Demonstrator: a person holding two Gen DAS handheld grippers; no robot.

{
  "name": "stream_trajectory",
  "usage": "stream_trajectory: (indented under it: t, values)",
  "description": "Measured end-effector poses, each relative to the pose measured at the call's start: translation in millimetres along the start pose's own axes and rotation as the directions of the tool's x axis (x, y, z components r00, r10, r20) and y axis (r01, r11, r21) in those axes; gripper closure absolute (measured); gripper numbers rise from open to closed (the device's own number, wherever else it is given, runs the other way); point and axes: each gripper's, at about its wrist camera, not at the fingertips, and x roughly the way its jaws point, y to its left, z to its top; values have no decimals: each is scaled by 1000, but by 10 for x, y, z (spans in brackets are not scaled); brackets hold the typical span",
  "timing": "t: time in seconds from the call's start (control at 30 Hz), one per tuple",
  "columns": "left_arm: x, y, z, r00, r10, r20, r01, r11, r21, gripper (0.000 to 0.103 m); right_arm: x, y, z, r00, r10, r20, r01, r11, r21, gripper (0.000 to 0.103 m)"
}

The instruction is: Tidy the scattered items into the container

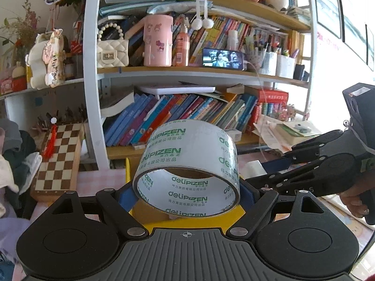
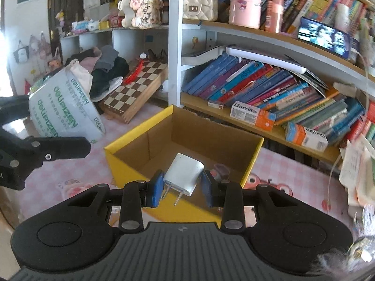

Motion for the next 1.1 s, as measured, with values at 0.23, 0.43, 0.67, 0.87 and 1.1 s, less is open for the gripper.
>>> stream_trajectory:
  t: [0.23, 0.43, 0.67, 0.87, 1.1]
  values:
    - [581, 97, 202, 996, 7, -92, -7, 1000, 5, 17, 516, -256, 208, 996, 48, -75, -53, 997, -60, 70]
    - [1111, 232, 283, 979, 11, -202, -13, 1000, -6, 17, 1016, -352, 264, 977, 88, -193, -111, 988, -109, 70]
    - [1715, 246, 258, 938, 38, -344, -21, 998, 54, 17, 1477, -410, 184, 945, 111, -307, -158, 979, -133, 70]
    - [2159, 220, 167, 893, 52, -448, 1, 993, 116, 17, 1751, -386, 145, 914, 123, -387, -200, 966, -164, 70]
    - [2513, 238, 105, 838, 81, -540, 10, 987, 163, 17, 1896, -357, 90, 882, 143, -449, -254, 946, -199, 70]
